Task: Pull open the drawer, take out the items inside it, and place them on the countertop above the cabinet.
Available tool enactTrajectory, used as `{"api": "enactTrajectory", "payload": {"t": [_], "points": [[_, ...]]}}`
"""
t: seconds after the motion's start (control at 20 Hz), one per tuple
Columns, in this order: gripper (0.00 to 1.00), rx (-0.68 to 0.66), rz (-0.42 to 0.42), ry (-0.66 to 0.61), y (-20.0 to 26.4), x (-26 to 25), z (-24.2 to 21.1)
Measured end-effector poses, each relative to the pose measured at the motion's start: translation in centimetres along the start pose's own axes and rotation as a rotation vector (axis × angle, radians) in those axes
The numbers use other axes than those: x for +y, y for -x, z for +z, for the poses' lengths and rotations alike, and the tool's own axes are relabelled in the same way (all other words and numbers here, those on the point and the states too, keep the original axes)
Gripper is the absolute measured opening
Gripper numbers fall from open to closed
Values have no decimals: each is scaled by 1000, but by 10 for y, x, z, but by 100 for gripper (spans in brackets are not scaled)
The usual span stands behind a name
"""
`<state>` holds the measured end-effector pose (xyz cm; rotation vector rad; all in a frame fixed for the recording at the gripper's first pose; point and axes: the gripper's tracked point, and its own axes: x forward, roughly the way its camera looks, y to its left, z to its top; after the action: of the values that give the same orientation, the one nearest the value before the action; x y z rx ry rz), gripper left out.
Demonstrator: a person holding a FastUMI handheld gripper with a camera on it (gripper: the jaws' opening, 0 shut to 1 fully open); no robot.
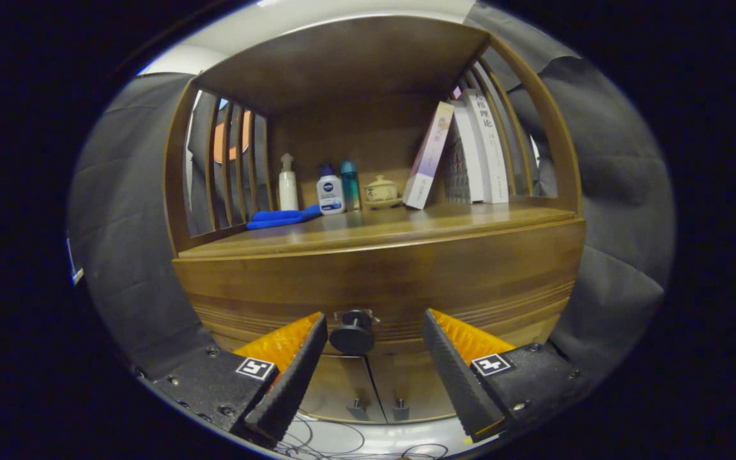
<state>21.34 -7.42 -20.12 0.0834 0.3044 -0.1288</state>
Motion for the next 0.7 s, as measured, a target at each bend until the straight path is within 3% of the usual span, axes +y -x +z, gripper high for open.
{"api": "enactTrajectory", "payload": {"t": [0.2,0.5,0.65,0.7], "points": [[88,30,7,1,-19,8,-17],[66,-32,0,-4,-24,12,-16],[48,-48,-40,0,-26,10,-17],[47,-43,-41,-13,-24,10,-17]]}}
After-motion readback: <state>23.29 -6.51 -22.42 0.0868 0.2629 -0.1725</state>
